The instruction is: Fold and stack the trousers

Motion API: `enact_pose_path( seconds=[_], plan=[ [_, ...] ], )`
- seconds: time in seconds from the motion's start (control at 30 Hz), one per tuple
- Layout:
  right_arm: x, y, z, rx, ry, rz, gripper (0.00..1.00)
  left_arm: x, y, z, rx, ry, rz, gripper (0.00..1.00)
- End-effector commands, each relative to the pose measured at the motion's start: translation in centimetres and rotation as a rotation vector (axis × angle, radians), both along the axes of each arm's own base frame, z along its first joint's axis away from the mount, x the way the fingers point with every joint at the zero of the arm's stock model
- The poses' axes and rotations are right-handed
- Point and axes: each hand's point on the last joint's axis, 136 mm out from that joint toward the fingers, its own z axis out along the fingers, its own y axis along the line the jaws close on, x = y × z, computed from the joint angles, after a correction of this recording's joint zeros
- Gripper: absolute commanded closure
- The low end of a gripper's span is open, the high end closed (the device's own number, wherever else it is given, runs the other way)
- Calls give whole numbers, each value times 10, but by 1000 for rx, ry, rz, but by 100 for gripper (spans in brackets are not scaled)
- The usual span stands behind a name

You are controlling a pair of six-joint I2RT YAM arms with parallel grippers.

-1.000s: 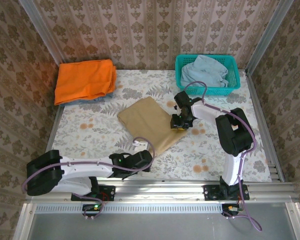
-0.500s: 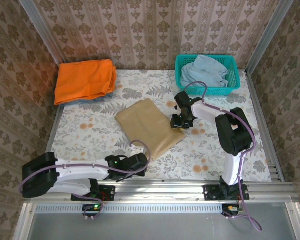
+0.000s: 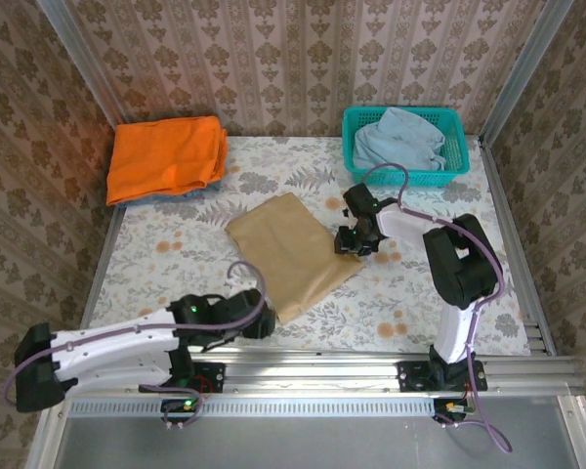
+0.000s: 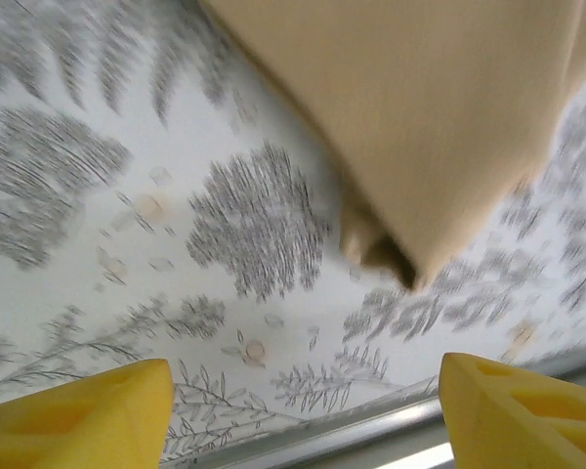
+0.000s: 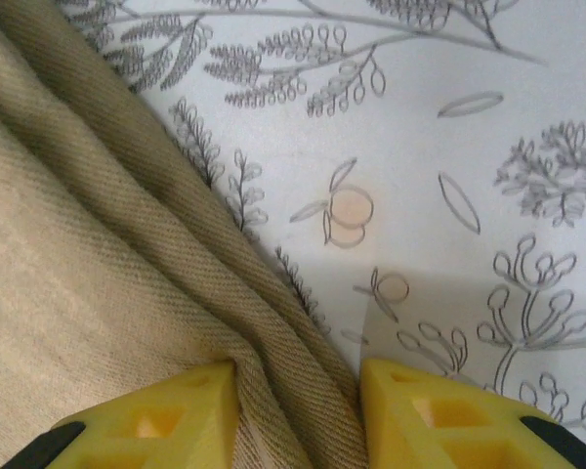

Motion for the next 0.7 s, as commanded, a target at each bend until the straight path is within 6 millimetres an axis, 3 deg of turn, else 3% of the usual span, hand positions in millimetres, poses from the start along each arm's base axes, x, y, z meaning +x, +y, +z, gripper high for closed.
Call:
enact_pose_path(
  seconds=[0.0, 0.13, 0.23, 0.3, 0.37, 0.47, 0.67],
  plan=[
    [-46, -10, -17, -63, 76, -3, 62, 27, 36, 15, 55, -15, 128, 26],
    [-86, 7, -19, -36, 93, 31, 62, 70, 27, 18, -63, 0, 200, 24],
    [-114, 39, -10, 53, 114, 99, 62, 96, 15, 2, -42, 27, 201, 25],
    [-123, 57, 7, 157, 113, 130, 61, 110, 5, -13, 8, 57, 184, 28],
    [-122, 64, 28, 215, 81, 150, 60, 122, -3, -25, 37, 67, 174, 30],
    [-111, 57, 52, 184, 14, 162, 60, 141, -8, -38, 76, 67, 172, 37],
    [-88, 30, 66, 151, -33, 101, 60, 176, -3, -50, 247, 31, 100, 42]
  ],
)
